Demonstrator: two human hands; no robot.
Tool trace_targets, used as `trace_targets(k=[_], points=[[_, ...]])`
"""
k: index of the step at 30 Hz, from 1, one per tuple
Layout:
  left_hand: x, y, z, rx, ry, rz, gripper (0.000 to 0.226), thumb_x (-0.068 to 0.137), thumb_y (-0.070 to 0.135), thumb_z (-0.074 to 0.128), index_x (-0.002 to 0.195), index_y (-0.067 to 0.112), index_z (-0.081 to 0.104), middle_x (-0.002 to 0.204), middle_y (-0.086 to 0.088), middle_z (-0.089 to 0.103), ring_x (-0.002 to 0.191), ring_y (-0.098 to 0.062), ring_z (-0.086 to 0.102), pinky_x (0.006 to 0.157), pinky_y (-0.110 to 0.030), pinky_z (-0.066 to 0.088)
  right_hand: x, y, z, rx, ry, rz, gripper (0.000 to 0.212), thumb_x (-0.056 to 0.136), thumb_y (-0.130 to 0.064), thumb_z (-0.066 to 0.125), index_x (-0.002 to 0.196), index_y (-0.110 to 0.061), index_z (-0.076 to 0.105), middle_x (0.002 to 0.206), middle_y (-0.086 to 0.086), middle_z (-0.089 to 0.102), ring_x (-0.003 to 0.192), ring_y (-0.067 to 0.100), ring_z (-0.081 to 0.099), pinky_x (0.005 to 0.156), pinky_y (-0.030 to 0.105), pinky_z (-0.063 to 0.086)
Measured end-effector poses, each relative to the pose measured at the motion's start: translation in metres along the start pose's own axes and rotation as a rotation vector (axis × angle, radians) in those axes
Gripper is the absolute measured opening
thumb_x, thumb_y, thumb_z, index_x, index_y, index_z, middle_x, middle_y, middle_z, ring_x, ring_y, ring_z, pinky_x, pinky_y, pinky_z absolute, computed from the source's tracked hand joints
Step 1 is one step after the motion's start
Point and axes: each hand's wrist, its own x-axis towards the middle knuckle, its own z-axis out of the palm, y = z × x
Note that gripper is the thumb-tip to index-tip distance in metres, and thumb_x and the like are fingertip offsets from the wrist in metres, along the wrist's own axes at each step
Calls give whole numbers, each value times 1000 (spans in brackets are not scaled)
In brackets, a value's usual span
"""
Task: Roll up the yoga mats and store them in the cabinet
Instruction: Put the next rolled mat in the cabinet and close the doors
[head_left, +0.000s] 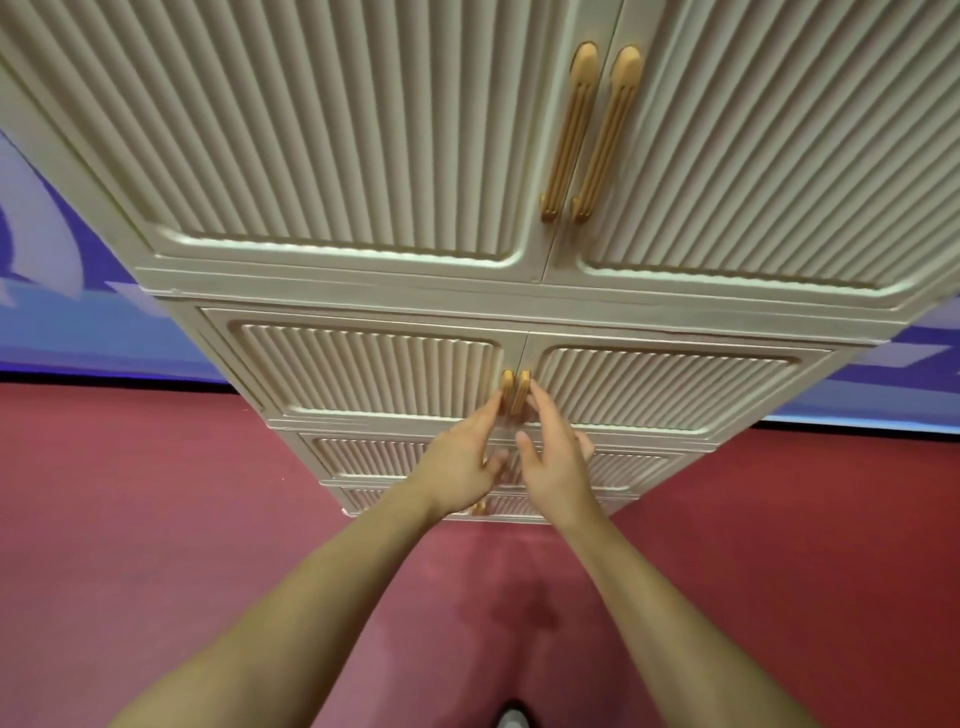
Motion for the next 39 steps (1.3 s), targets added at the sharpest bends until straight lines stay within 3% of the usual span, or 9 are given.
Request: trace_targets(k=[5,7,10,13,15,18,22,32,39], points=[[-25,9,8,74,37,-28,82,93,19,50,152,34,-5,144,-2,47,120,-27,53,90,-38,48,-21,4,-11,-93,-28,-28,59,89,-10,53,143,-29,35,117,-17,55,106,2,50,96,24,16],[-39,19,9,215,101,-73,75,93,19,47,153,28,3,139,-3,50,111,-29,57,82,-37,49,-34,4,-21,-195,13,-83,51,89,-18,51,139,-25,43,109,-13,59,101,7,54,93,27,21],[-59,39,4,333,312,-78,54,89,19,52,139,7,38,131,-14,49,108,-35,56,85,-40,48,-51,-5,-39,-316,193,-122,46,89,-33,42,129,-15,54,117,3,59,107,22,54,88,37,36],[-69,56,-10,415,503,33,54,85,23,54,132,0,44,134,-25,46,122,-42,46,101,-49,41,-58,-29,-57,-433,312,-223,50,89,-32,46,137,-20,46,133,7,47,120,24,42,97,42,32],[-73,68,-25,486,477,75,59,87,31,47,139,4,40,144,-21,40,132,-41,37,107,-50,33,-56,-47,-66,-572,229,-254,55,90,-37,42,143,-26,35,145,6,39,131,25,34,103,41,24],[-79,78,-45,591,202,21,62,95,44,23,151,18,21,158,-9,18,146,-32,13,115,-46,16,-59,-66,-73,-688,25,-156,58,91,-43,27,147,-28,28,154,2,27,141,23,26,109,45,20],[-96,76,-56,616,60,-21,59,100,46,24,153,29,1,161,1,-5,147,-22,-10,117,-45,0,-77,-69,-77,-777,-76,-32,60,98,-43,35,150,-35,8,159,-8,2,144,16,15,113,48,11],[-168,89,-65,612,48,-125,52,100,44,27,147,22,25,161,0,7,147,-22,4,116,-45,1,-143,-80,-105,-850,-104,166,60,99,-45,31,151,-21,11,160,-3,1,144,24,11,115,43,7],[-240,109,-64,710,291,-233,51,96,38,42,135,6,42,146,-13,37,137,-30,29,111,-42,20,-222,-66,-149,-794,-61,177,64,99,-46,31,152,-22,4,159,8,4,143,29,11,114,39,11]])
